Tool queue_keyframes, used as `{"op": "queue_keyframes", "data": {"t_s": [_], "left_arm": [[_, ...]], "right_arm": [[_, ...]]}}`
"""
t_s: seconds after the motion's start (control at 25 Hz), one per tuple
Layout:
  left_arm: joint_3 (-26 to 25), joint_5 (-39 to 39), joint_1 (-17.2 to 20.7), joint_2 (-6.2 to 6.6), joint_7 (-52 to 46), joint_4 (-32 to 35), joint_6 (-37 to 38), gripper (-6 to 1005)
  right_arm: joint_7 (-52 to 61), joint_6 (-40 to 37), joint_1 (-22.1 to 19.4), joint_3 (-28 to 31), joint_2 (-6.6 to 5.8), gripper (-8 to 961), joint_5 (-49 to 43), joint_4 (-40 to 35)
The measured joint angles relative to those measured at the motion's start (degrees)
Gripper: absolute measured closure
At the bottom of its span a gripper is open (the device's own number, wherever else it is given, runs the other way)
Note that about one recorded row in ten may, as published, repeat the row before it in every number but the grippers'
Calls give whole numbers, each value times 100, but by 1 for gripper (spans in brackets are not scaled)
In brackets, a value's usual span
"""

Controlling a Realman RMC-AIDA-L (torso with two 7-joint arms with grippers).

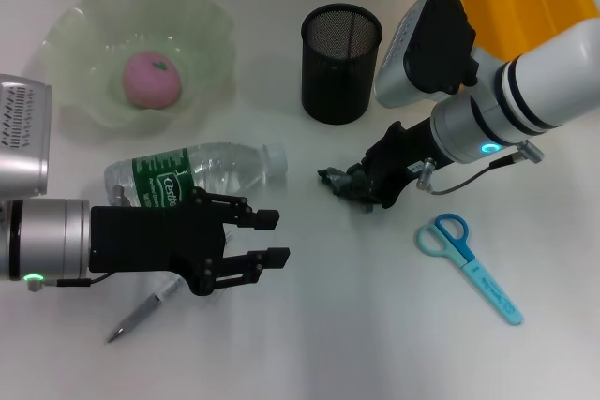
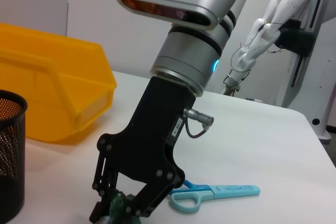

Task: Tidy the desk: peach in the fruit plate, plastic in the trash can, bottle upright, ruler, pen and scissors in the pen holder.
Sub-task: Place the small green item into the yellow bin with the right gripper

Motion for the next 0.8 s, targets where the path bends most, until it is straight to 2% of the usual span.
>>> {"op": "queue_keyframes", "data": {"t_s": [0.12,0.24,0.48,0.68,0.8], "left_arm": [[0,-3,0,3,0,0,0,547],[0,-21,1,9,0,0,-16,547],[-8,-33,26,10,42,0,-114,547],[-9,-36,35,10,55,0,-123,546],[-9,-39,23,5,56,0,-130,546]], "right_arm": [[-2,-18,-142,14,0,693,63,-178],[-20,-51,-496,32,-9,736,289,-597],[-456,-78,-1549,84,-33,766,1187,-1695],[-1557,-95,-2520,411,-28,765,2622,-2144],[-2721,-280,-2975,766,-31,765,4101,-1821]]}}
